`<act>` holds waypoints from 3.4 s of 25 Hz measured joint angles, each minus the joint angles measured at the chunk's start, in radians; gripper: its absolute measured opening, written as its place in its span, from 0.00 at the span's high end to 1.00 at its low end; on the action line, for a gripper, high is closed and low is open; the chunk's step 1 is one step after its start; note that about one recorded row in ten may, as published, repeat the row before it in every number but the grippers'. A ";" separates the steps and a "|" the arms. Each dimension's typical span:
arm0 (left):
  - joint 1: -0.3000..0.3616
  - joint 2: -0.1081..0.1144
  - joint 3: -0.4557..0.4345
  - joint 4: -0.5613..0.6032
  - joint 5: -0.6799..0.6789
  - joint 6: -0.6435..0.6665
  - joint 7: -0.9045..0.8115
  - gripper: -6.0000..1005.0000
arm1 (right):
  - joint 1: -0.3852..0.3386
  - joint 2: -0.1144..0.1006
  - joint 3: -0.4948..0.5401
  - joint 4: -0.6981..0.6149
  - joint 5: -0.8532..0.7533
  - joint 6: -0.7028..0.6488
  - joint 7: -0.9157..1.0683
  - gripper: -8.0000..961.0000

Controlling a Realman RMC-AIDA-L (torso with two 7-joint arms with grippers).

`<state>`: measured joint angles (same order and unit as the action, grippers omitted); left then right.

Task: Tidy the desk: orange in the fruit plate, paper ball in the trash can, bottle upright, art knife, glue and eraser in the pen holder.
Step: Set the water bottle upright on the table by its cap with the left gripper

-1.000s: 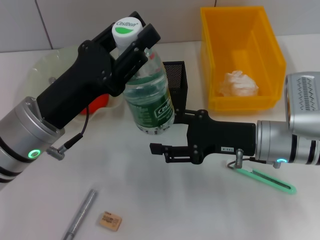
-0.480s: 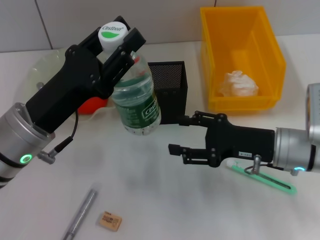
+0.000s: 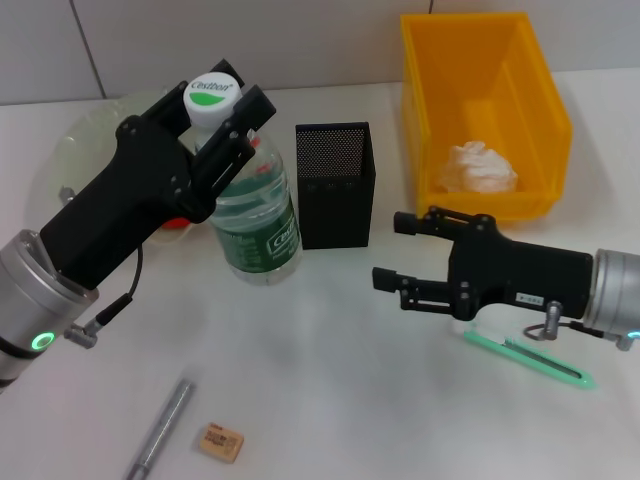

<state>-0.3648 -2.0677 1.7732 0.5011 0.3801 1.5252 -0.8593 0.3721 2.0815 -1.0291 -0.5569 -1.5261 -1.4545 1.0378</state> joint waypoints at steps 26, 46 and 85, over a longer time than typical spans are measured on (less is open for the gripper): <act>0.079 0.005 0.002 -0.076 0.004 0.033 0.170 0.48 | -0.083 -0.003 0.032 -0.203 -0.131 -0.139 0.216 0.20; 0.075 0.025 -0.073 -0.176 0.003 0.021 0.241 0.47 | -0.062 0.002 0.014 -0.196 -0.155 -0.140 0.228 0.20; 0.072 -0.008 -0.208 -0.294 -0.008 -0.033 0.313 0.44 | -0.047 0.005 -0.022 -0.198 -0.147 -0.141 0.256 0.20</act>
<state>-0.2926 -2.0759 1.5654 0.2069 0.3725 1.4926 -0.5465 0.3252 2.0861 -1.0511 -0.7547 -1.6734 -1.5954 1.2935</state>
